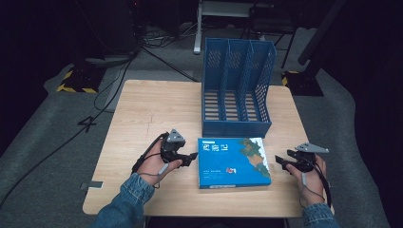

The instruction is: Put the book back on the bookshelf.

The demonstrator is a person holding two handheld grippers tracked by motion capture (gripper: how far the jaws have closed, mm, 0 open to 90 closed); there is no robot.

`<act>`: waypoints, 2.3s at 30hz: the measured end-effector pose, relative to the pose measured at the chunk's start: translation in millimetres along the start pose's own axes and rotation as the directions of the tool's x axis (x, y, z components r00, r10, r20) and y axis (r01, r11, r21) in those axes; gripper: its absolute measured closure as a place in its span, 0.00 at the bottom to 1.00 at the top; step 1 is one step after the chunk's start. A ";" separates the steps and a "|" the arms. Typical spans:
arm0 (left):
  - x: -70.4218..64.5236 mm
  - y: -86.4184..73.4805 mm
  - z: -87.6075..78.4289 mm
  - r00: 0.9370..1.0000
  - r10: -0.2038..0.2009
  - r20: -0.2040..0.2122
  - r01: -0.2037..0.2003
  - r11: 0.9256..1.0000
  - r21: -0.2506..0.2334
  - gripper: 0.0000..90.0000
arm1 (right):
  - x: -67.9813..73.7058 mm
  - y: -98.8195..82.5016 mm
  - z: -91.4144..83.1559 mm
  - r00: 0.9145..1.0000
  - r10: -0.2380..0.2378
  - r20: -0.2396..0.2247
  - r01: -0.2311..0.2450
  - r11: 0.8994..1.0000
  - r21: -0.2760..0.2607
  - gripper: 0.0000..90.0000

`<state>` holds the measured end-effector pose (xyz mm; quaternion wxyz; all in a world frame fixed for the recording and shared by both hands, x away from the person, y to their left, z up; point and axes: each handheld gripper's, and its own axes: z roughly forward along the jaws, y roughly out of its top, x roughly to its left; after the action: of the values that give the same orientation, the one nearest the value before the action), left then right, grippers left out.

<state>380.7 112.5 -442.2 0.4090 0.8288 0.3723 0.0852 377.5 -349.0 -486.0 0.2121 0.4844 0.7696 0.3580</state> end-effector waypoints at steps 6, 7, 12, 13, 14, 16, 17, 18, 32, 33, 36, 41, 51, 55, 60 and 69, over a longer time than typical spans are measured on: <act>-0.9 6.3 11.4 0.999 -0.025 0.021 0.025 1.000 0.000 0.36 | 8.5 -3.0 -8.1 0.999 0.011 -0.048 -0.010 1.000 0.015 0.39; -1.0 6.6 12.9 0.999 -0.025 0.021 0.025 1.000 0.007 0.36 | 10.6 -2.9 -10.5 0.999 -0.002 -0.052 0.002 1.000 0.010 0.38; 0.2 6.5 23.1 0.999 -0.040 0.016 0.039 0.999 0.038 0.36 | 18.1 -0.7 -19.4 0.997 -0.013 -0.080 0.012 1.000 -0.017 0.37; 1.2 6.7 24.5 0.999 -0.050 0.016 0.050 0.998 0.044 0.36 | 20.8 0.0 -21.3 0.996 -0.012 -0.090 0.010 1.000 -0.018 0.37; 1.6 6.7 26.3 0.998 -0.061 0.009 0.060 0.997 0.040 0.35 | 22.9 0.2 -21.9 0.995 -0.011 -0.103 0.010 1.000 -0.015 0.37; 3.1 6.6 30.1 0.998 -0.066 0.002 0.066 0.997 0.049 0.35 | 27.7 -0.3 -21.9 0.992 -0.011 -0.126 0.013 1.000 0.017 0.36; 3.2 6.2 32.0 0.998 -0.068 0.004 0.067 0.996 0.055 0.35 | 29.9 -0.5 -21.8 0.991 -0.023 -0.129 0.025 1.000 0.016 0.36; 3.1 5.8 33.9 0.998 -0.069 0.007 0.069 0.996 0.063 0.35 | 32.0 -0.4 -22.0 0.991 -0.029 -0.133 0.032 0.999 0.021 0.36; -1.0 -5.9 56.3 0.985 -0.136 0.106 0.125 0.987 0.103 0.31 | 41.7 3.5 -23.6 0.986 -0.065 -0.154 0.068 0.998 0.016 0.34; -1.5 -6.2 56.7 0.985 -0.136 0.105 0.125 0.987 0.104 0.32 | 42.0 4.1 -24.4 0.986 -0.069 -0.153 0.073 0.997 0.016 0.34; -2.1 -6.7 56.8 0.985 -0.136 0.102 0.126 0.987 0.100 0.32 | 46.1 6.7 -26.6 0.986 -0.084 -0.147 0.086 0.996 0.007 0.35; -4.0 -7.0 55.4 0.990 -0.106 0.090 0.098 0.991 0.089 0.32 | 56.1 10.6 -26.2 0.980 -0.121 -0.160 0.121 0.993 -0.010 0.35; -13.3 1.7 38.0 0.998 -0.026 0.058 0.024 0.999 0.047 0.54 | 73.2 9.8 -13.5 0.966 -0.206 -0.158 0.215 0.976 0.038 0.34; -18.0 3.6 32.9 0.997 -0.003 0.077 0.000 0.999 0.034 0.60 | 72.4 9.4 -11.9 0.967 -0.194 -0.165 0.203 0.978 0.039 0.33; -32.7 -3.9 40.9 0.977 -0.039 0.207 0.005 0.987 0.161 0.63 | 71.8 9.0 -10.8 0.968 -0.182 -0.171 0.191 0.981 0.035 0.33; -31.0 -9.1 41.7 0.961 -0.105 0.255 0.059 0.982 0.182 0.66 | 73.2 9.6 -9.4 0.966 -0.190 -0.175 0.198 0.980 0.029 0.33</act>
<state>372.3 69.1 -471.0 0.3848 0.8488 0.3547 -0.0754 344.6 -284.0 -471.1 0.1679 0.3789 0.8366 0.3581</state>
